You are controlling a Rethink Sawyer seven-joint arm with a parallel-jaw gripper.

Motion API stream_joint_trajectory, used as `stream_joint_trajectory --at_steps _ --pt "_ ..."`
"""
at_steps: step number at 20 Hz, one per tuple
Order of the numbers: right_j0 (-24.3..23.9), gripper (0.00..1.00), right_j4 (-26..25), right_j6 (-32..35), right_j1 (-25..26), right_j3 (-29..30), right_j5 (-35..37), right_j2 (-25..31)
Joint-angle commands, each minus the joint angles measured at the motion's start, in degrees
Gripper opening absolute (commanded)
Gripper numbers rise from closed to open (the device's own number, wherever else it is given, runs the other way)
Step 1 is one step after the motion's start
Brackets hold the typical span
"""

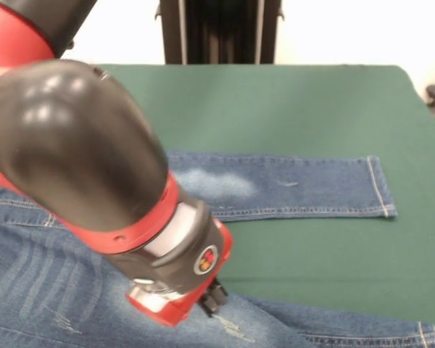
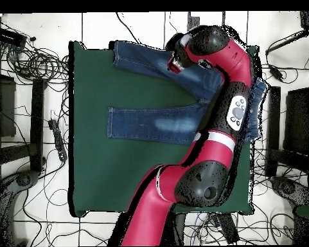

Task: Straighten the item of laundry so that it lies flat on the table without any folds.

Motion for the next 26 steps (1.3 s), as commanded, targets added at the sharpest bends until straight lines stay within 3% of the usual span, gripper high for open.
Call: stream_joint_trajectory --at_steps 1,9,26 --pt "-2.36 0.00 3.37 -15.02 3.69 -1.49 1.61 -10.25" --pt "-4.65 0.00 5.03 -19.73 5.83 -2.51 -3.48 -17.34" --pt "-4.89 0.00 6.45 -19.64 7.48 -1.60 -6.60 -17.03"
